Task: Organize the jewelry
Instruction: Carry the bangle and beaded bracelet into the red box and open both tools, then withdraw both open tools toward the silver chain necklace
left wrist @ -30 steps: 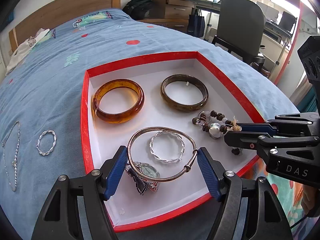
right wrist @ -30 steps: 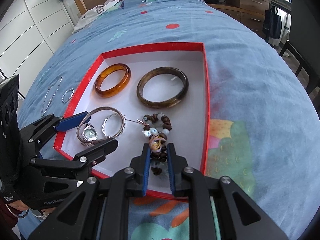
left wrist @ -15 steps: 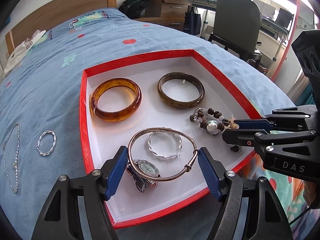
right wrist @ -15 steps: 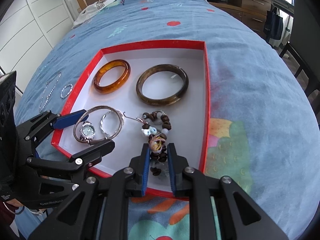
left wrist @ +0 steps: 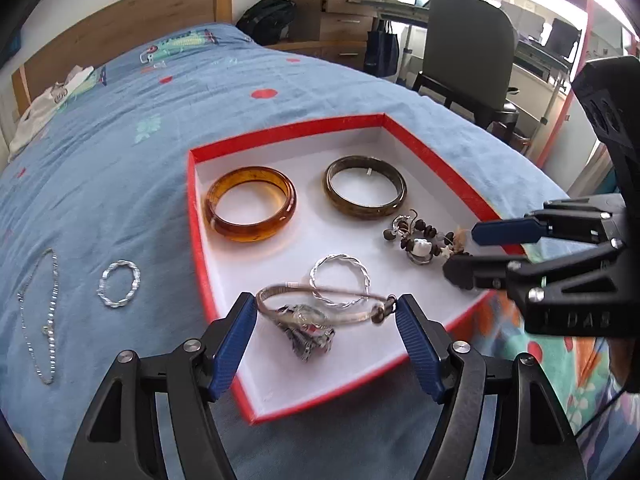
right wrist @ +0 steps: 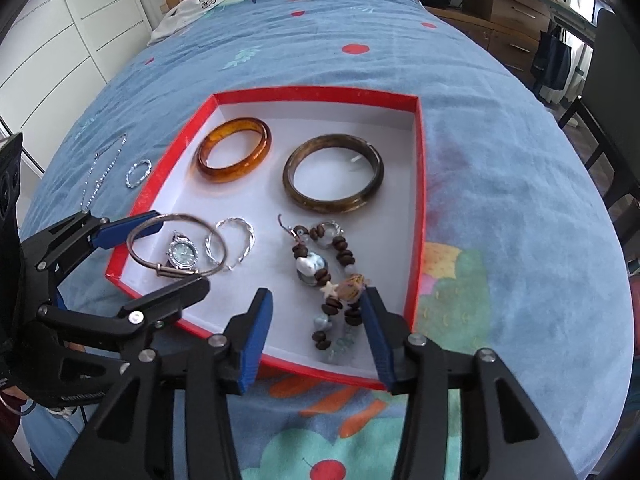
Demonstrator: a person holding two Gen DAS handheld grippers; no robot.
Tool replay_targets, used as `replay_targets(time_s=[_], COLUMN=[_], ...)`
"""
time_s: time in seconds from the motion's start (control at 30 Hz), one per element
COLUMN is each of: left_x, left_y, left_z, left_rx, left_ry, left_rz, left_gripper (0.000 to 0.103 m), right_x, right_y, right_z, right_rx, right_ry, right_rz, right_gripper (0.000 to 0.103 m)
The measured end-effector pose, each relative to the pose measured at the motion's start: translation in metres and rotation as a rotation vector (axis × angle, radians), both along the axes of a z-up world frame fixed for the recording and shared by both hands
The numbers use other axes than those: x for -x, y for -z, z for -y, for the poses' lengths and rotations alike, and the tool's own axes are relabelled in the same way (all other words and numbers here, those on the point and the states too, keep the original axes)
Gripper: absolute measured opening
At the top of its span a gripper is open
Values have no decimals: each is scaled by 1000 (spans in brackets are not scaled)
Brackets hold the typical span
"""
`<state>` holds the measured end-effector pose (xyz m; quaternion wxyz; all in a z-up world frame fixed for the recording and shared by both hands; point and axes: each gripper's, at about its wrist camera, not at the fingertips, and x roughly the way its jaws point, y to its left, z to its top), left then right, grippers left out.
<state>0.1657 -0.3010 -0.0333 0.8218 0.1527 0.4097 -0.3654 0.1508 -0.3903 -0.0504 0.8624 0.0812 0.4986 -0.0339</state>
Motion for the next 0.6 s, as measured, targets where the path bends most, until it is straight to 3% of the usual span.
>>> replay_targets(time_s=[0.37,0.6], left_x=[7,8], left_y=[-26,-45], left_z=[-28,-81], left_rx=[53,86], left_ry=[-13,-105], left_rz=[7,27], left_gripper=[71,75], right_x=[22,31], right_y=[-30,-66], right_z=[3,-20], right_rx=[16,19], right_ry=[61,46], right_rz=[36,106], right_gripper=[47,47])
